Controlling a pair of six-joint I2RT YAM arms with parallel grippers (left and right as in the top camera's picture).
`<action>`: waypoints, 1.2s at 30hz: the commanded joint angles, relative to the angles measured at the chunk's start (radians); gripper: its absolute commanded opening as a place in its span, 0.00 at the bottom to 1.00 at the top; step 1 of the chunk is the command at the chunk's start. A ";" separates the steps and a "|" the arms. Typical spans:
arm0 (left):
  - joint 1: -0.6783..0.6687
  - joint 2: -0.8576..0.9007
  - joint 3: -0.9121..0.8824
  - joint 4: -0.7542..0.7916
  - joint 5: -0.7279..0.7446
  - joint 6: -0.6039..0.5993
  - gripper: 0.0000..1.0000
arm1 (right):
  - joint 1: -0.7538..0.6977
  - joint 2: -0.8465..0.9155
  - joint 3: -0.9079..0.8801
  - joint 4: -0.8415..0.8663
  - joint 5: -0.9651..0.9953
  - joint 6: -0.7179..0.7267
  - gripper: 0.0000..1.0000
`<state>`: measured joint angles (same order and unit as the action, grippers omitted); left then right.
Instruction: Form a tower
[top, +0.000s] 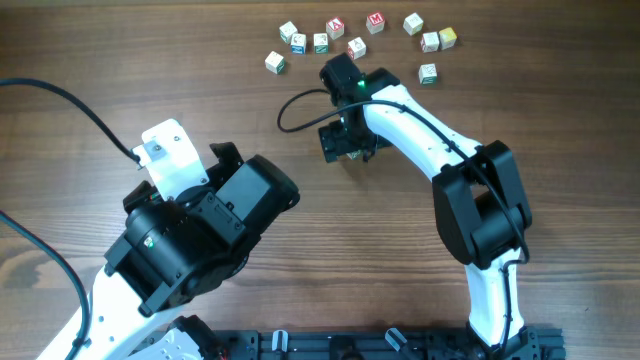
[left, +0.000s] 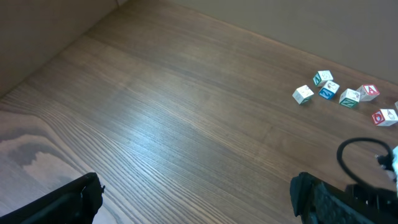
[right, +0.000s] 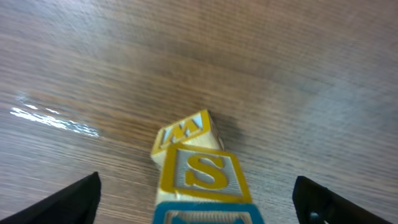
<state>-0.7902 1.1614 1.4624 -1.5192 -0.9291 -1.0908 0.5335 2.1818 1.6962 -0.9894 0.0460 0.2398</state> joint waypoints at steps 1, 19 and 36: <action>0.001 0.004 -0.004 -0.001 -0.002 -0.017 1.00 | 0.002 -0.013 -0.023 0.009 0.012 -0.013 0.93; 0.001 0.004 -0.004 -0.001 -0.002 -0.017 1.00 | 0.002 -0.013 -0.023 0.010 0.013 -0.032 0.38; 0.001 0.004 -0.004 -0.001 -0.002 -0.017 1.00 | 0.002 -0.013 -0.068 0.080 -0.003 -0.134 0.63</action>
<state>-0.7902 1.1614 1.4620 -1.5192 -0.9291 -1.0908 0.5343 2.1811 1.6444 -0.9127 0.0441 0.1226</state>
